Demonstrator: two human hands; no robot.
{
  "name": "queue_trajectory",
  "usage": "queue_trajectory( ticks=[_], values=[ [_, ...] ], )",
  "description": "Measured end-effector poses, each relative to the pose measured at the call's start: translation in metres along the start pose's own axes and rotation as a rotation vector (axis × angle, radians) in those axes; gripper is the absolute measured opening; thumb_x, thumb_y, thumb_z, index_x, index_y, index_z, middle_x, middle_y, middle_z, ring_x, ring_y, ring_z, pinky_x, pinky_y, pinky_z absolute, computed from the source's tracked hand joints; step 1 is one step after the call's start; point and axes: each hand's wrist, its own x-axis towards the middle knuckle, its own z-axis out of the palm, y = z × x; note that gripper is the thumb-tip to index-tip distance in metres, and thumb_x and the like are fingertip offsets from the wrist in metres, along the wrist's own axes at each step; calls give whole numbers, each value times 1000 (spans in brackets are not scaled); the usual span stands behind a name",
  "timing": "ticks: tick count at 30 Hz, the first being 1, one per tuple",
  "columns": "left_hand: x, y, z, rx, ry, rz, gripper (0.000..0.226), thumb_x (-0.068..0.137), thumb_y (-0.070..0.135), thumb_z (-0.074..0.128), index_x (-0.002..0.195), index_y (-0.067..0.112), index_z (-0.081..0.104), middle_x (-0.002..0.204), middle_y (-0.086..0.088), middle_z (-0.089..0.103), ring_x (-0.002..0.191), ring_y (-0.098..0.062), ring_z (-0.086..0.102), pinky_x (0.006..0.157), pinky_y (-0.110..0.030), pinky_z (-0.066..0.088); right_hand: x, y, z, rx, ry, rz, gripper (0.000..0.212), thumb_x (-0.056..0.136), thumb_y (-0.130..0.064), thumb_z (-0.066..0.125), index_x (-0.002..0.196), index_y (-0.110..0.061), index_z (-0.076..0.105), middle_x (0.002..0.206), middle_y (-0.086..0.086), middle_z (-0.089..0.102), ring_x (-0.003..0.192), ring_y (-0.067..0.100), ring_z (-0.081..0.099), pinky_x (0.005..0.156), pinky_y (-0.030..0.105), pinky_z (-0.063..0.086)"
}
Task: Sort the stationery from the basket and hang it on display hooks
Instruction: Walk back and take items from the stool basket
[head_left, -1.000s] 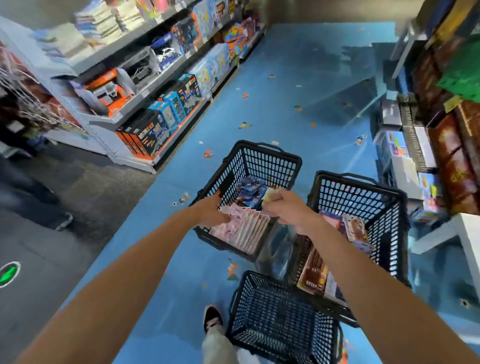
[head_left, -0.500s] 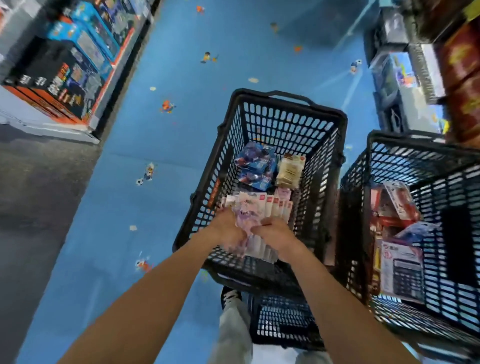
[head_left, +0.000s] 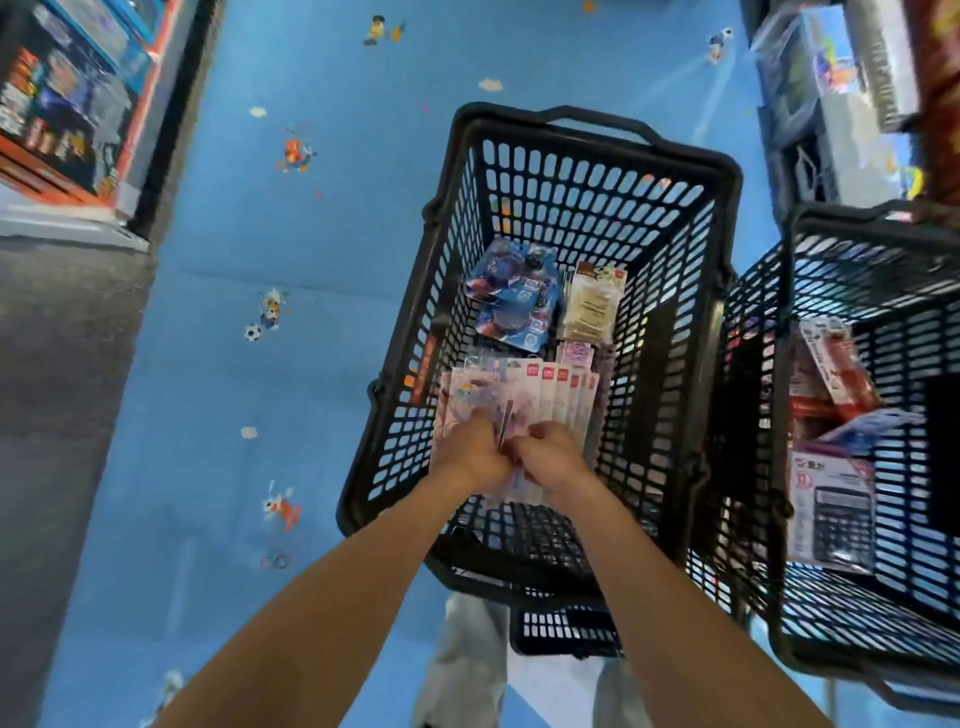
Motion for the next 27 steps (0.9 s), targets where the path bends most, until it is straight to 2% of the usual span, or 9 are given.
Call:
queue_trajectory(
  ticks=[3, 6, 9, 12, 14, 16, 18, 23, 27],
  values=[
    [-5, 4, -4, -174, -64, 42, 52, 80, 23, 67, 130, 18, 57, 116, -8, 69, 109, -31, 66, 88, -41, 56, -2, 2, -8, 121, -7, -10, 10, 82, -1, 73, 72, -1, 69, 57, 11, 61, 48, 18, 58, 47, 27, 45],
    [-7, 5, -10, -550, -184, 29, 42, 86, 2, 64, 124, 19, 66, 114, -3, 73, 109, -24, 67, 89, -38, 57, -4, 3, -18, 295, -14, -31, 19, 82, -7, 80, 97, 2, 74, 86, 20, 75, 75, 33, 72, 67, 43, 60],
    [-5, 7, -13, -721, -270, -48, 34, 89, -3, 61, 117, 14, 70, 108, -9, 76, 103, -25, 71, 89, -40, 59, -9, 0, -21, 419, -53, -40, 21, 84, 0, 76, 105, -4, 74, 91, 14, 78, 82, 23, 76, 66, 33, 62],
    [5, 9, -10, -594, -112, -109, 20, 84, 17, 57, 97, 8, 70, 101, -19, 70, 97, -32, 69, 83, -39, 56, -6, -3, -16, 429, 79, -49, 18, 83, 2, 74, 95, -12, 75, 82, 8, 77, 77, 20, 76, 60, 31, 62],
    [12, 5, -7, -417, 41, -206, 53, 75, 37, 54, 116, 5, 66, 119, -22, 65, 112, -38, 63, 91, -42, 54, -3, -3, -13, 472, 102, 2, 18, 82, -3, 76, 95, -15, 74, 90, 10, 78, 86, 28, 76, 75, 43, 64],
    [16, -2, -5, -301, 67, -320, 72, 80, 46, 61, 138, 5, 49, 138, -19, 54, 130, -40, 51, 103, -45, 48, 2, -3, -10, 448, 89, 13, 17, 83, -4, 76, 92, -18, 71, 93, 8, 77, 83, 23, 75, 71, 35, 62],
    [17, -6, -3, -242, 10, -343, 74, 84, 39, 68, 142, 4, 38, 142, -20, 50, 135, -41, 47, 106, -47, 48, 3, -5, -5, 401, 54, -5, 17, 84, -4, 75, 89, -19, 70, 89, 3, 76, 80, 18, 72, 64, 25, 56],
    [20, -9, -1, -195, 36, -335, 79, 92, 26, 70, 150, 1, 22, 150, -24, 32, 140, -42, 39, 112, -49, 44, 10, -7, 7, 355, 76, 20, 14, 85, -6, 74, 86, -18, 68, 85, 2, 74, 75, 18, 70, 56, 22, 52],
    [20, -13, 1, -183, 98, -260, 75, 91, 19, 71, 150, 1, 28, 148, -23, 36, 135, -42, 47, 108, -47, 48, 11, -7, 13, 335, -7, 53, 15, 82, -4, 73, 97, -4, 72, 88, 13, 76, 73, 21, 73, 51, 23, 52]
  ],
)
